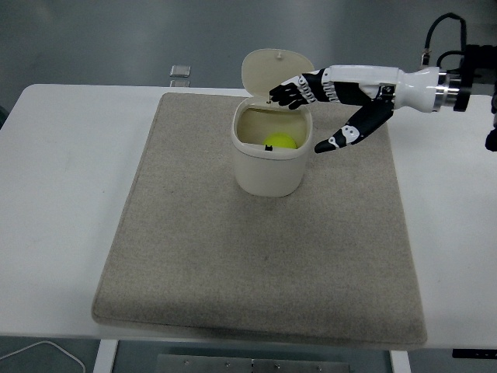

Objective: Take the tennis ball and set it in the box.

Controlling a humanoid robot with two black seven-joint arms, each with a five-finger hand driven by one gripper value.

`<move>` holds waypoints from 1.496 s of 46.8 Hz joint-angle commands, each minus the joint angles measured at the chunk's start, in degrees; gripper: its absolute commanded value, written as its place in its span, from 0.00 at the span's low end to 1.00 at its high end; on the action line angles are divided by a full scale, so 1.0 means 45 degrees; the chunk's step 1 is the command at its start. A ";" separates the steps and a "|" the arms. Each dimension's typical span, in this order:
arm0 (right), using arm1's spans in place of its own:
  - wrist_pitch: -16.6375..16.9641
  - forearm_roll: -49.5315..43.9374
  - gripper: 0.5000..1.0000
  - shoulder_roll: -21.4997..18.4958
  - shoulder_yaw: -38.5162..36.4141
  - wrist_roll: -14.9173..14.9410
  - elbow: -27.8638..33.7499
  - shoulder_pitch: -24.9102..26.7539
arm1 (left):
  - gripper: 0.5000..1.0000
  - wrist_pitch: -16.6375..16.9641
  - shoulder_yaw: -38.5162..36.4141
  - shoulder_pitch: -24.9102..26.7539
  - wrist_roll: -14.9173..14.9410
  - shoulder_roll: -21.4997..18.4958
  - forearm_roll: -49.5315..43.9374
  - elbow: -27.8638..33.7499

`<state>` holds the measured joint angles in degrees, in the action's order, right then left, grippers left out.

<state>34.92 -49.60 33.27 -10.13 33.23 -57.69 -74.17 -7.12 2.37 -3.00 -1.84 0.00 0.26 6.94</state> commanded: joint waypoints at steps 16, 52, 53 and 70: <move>0.0017 0.2934 0.82 0.1162 0.0084 -0.0569 0.0358 0.0954 | 0.99 0.0000 0.0000 0.0003 0.0000 0.0000 0.0000 0.0000; -0.3795 1.2211 0.83 -0.2099 0.0025 -0.4142 0.3210 0.2849 | 0.99 0.0000 0.0000 -0.0016 -0.0001 0.0000 0.0000 0.0000; -0.3815 1.2367 0.83 -0.2139 0.0025 -0.4162 0.3230 0.2907 | 0.99 0.0000 0.0000 0.0003 -0.0001 0.0000 0.0000 0.0000; -0.3542 1.2838 0.83 -0.2061 0.0025 -0.4143 0.3328 0.3025 | 0.99 0.0000 0.0000 -0.0016 0.0000 0.0000 0.0000 0.0000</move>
<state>19.01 8.32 23.87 -10.03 14.53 -42.70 -60.57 -7.12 2.37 -3.00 -1.84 0.00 0.26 6.94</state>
